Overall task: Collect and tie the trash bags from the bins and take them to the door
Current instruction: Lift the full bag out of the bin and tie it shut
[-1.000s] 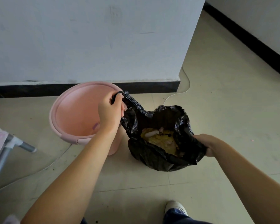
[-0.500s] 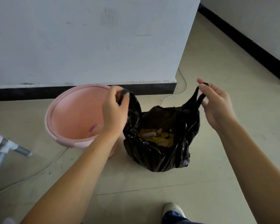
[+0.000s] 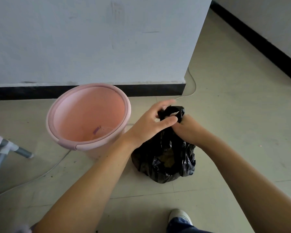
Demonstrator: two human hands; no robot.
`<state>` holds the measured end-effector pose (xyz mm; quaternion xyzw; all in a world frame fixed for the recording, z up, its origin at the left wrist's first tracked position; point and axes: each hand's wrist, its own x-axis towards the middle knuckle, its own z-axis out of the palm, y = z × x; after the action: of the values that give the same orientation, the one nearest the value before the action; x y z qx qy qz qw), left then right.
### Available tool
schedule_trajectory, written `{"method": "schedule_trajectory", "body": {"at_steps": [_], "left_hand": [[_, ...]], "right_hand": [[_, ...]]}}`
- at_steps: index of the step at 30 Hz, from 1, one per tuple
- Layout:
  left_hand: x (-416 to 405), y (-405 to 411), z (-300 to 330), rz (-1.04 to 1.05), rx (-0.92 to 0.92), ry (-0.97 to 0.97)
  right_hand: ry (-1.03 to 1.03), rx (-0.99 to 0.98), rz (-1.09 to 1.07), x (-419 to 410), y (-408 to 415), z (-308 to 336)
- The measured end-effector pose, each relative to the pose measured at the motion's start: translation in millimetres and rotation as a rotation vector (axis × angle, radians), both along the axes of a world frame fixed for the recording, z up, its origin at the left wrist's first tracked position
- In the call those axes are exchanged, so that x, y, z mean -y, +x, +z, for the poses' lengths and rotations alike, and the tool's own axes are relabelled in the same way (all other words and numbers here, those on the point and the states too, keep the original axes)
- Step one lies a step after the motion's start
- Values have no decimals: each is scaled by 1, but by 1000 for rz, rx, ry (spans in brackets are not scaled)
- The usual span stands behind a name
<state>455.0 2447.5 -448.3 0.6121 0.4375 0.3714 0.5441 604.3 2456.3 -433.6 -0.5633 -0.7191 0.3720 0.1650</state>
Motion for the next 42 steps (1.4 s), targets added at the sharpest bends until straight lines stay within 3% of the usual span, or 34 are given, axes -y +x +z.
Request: {"method": "schedule_trajectory", "body": {"at_steps": [3,5,7,10,13,17,20,23,28,30,34,39,41,42], "left_hand": [[6,4,-24,-49,99,-149],[9,10,-42,-127,-62,-150],[11,17,-50,-79,-217,-122],[6,16,-47,86,-48,-204],[-3,10,-46,124,15,-238],[-5,13,-52,-19,-141,-331],[-1,14,-58,-139,99,-601],[-1,9,-69,-81,296,-800],[0,1,-86,-112,2,-682],[-4,0,-88,-92,10,-629],[-3,8,-89,51,68,-509],[1,9,-93,210,-220,-164],[-1,8,-93,219,-411,-20],[-2,6,-93,243,-525,27]], "right_hand": [[-47,-173,-104,-1,6,5],[-135,-367,-19,1,8,12],[-224,-480,25,1,12,9],[-404,-577,26,-2,24,2],[-522,-341,234,0,33,3],[-441,368,396,-7,31,1],[-217,760,328,-9,22,-23],[-41,813,284,-1,20,-46],[238,641,229,11,22,-54],[296,642,218,12,22,-56],[305,720,259,14,20,-70],[254,768,353,16,16,-79],[185,562,292,13,21,-86],[122,350,187,11,23,-88]]}}
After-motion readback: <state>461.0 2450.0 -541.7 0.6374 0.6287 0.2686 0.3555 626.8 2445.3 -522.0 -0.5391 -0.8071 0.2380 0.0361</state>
